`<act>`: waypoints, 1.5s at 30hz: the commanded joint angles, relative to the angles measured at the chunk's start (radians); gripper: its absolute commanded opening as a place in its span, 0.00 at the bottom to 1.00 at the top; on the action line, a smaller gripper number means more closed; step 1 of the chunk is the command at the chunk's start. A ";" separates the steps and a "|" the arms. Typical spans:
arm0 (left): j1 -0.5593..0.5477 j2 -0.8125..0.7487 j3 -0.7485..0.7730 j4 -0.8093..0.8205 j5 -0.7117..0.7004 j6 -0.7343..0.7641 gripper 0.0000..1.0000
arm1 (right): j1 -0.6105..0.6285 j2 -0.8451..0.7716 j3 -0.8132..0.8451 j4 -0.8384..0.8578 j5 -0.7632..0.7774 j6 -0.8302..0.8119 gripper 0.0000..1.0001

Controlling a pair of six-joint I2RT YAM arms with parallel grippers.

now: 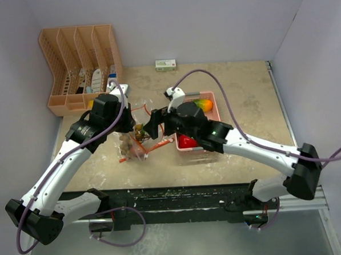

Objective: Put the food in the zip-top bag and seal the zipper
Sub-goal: Place the fake fruit in the zipper food storage bag, then pick up the fake fruit from the bin.

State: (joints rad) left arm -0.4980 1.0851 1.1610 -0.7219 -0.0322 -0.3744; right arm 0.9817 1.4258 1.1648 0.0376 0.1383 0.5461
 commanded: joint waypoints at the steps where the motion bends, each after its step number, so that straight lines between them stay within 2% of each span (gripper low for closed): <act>1: 0.003 -0.005 0.009 0.053 -0.001 -0.008 0.00 | 0.001 -0.170 -0.023 -0.116 0.085 0.017 0.99; 6: 0.003 -0.009 0.010 0.057 0.005 0.000 0.00 | -0.045 -0.231 -0.037 -0.381 0.252 0.092 0.99; 9: 0.002 -0.014 0.009 0.052 0.012 0.002 0.00 | -0.156 -0.210 -0.044 -0.511 0.239 0.133 0.99; 11: 0.003 -0.019 0.008 0.048 0.016 0.000 0.00 | -0.218 -0.200 -0.066 -0.535 0.214 0.126 0.99; 15: 0.002 -0.032 0.002 0.049 0.023 -0.003 0.00 | -0.302 -0.162 -0.105 -0.535 0.191 0.113 0.99; 19: 0.003 -0.039 -0.008 0.052 0.030 -0.004 0.00 | -0.343 -0.112 -0.148 -0.514 0.190 0.167 0.99; 26: 0.003 -0.033 -0.024 0.060 0.052 0.000 0.00 | -0.347 -0.050 -0.220 -0.470 0.186 0.312 1.00; 33: 0.003 -0.045 -0.043 0.063 0.057 0.005 0.00 | -0.351 0.068 -0.196 -0.427 0.176 0.386 0.98; 43: 0.003 -0.056 -0.037 0.036 0.038 0.027 0.00 | -0.378 0.201 -0.227 -0.290 0.108 0.444 0.82; 45: 0.003 -0.053 -0.037 0.035 0.038 0.029 0.00 | -0.377 0.211 -0.229 -0.282 0.100 0.435 0.70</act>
State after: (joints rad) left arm -0.4980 1.0538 1.1164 -0.7074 0.0113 -0.3717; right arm 0.6056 1.5845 0.9497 -0.2749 0.2958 0.9413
